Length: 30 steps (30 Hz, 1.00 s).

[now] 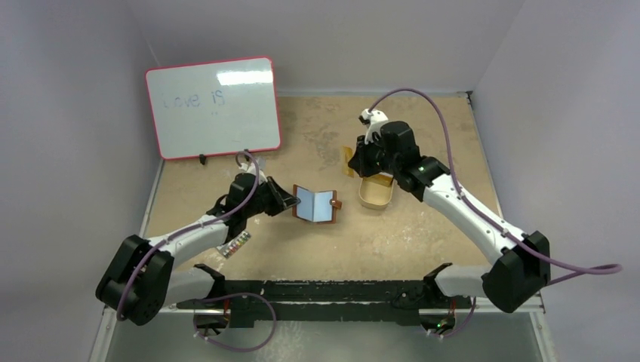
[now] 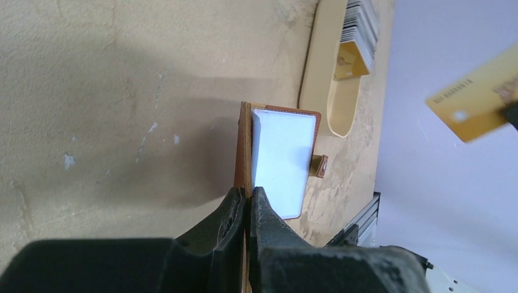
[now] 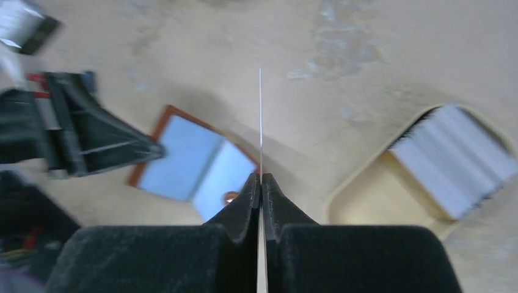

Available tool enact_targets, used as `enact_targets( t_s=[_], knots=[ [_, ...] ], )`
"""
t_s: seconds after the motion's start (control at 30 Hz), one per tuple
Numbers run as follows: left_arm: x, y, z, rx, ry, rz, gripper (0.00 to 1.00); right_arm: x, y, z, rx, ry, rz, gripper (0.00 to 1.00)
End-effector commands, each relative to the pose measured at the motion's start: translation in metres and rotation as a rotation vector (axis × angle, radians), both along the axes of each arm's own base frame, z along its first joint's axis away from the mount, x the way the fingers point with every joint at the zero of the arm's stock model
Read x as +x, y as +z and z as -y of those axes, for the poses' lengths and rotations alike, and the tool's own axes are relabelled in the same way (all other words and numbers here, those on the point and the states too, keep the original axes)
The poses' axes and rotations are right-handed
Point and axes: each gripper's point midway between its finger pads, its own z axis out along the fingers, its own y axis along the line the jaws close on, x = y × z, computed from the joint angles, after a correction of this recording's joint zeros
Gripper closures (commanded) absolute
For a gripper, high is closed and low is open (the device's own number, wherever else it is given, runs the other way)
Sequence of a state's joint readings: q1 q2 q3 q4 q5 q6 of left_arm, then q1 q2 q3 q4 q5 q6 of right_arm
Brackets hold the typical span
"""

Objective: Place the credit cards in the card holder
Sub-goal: Insert the credit card into the card holder.

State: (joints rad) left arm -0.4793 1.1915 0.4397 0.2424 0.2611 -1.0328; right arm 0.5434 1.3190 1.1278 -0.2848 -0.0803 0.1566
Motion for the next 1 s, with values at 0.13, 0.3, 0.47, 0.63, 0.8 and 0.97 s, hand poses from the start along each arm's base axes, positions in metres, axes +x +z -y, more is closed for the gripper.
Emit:
enact_targets(
  t_s=[0.13,0.3,0.47,0.63,0.8,0.97],
  knots=[
    [0.001,-0.008,0.006,-0.063,0.010,0.015,0.98,-0.042,0.010,-0.065,0.567,0.005,-0.255,1.00],
    [-0.003,-0.019,0.001,-0.039,0.022,-0.002,0.97,-0.061,-0.018,-0.096,0.605,0.028,-0.353,1.00],
    [-0.010,-0.035,-0.007,0.034,0.024,-0.028,0.89,-0.066,-0.057,-0.110,0.568,0.004,-0.441,1.00],
    [-0.015,-0.044,-0.021,0.119,0.035,-0.036,0.78,-0.068,-0.099,-0.105,0.484,-0.031,-0.504,1.00],
    [-0.017,-0.046,-0.030,0.176,0.042,-0.031,0.74,-0.075,-0.120,-0.102,0.438,-0.036,-0.553,1.00],
    [-0.020,-0.050,-0.031,0.192,0.031,-0.036,0.82,-0.074,-0.131,-0.100,0.409,-0.042,-0.565,1.00]
  ],
)
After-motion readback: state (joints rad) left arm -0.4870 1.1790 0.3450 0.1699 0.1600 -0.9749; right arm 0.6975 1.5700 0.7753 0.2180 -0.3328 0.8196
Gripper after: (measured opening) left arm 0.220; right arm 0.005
